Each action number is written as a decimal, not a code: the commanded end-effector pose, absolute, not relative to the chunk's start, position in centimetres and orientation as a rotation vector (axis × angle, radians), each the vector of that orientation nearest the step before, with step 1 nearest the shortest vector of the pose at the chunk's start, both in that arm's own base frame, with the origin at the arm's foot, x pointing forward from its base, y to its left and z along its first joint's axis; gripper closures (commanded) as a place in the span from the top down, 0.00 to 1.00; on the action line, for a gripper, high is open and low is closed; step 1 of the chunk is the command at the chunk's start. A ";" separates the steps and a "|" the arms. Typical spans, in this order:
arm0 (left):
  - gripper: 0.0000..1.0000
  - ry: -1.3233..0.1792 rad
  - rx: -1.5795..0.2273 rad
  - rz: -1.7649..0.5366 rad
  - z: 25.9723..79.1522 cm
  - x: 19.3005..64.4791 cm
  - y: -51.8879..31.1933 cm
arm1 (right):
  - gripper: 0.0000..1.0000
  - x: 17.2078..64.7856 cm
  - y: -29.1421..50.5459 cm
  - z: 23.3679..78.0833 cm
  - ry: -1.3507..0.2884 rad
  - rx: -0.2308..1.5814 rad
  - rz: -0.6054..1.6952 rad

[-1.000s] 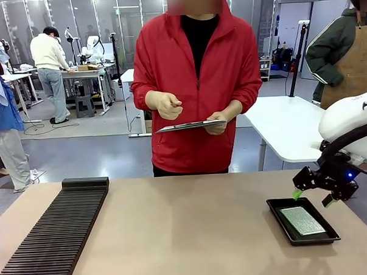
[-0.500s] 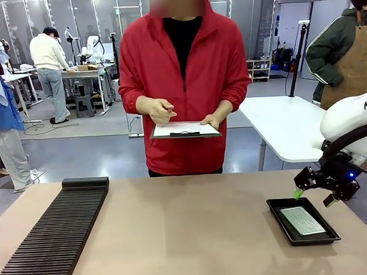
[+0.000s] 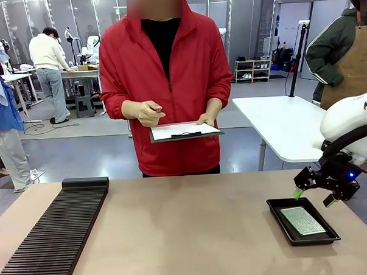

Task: Inspect the PCB.
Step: Place the Blank PCB in the ESD tray.

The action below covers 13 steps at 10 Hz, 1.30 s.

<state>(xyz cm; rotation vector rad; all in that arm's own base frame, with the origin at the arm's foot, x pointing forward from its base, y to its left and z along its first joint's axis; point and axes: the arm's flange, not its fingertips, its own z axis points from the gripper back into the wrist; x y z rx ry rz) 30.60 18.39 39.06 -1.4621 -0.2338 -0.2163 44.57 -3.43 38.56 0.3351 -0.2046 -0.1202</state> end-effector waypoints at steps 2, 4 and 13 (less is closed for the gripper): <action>1.00 -0.226 -1.447 -0.217 39.1 30.7 18.4 | 1.00 44.7 -3.3 38.7 -0.208 0.332 -0.111; 1.00 -0.226 -1.447 -0.217 39.1 30.7 18.4 | 1.00 43.8 -3.9 40.3 -0.215 0.393 -0.127; 1.00 -0.226 -1.447 -0.217 39.1 30.7 18.4 | 1.00 30.8 -14.3 47.1 -0.205 1.109 -0.167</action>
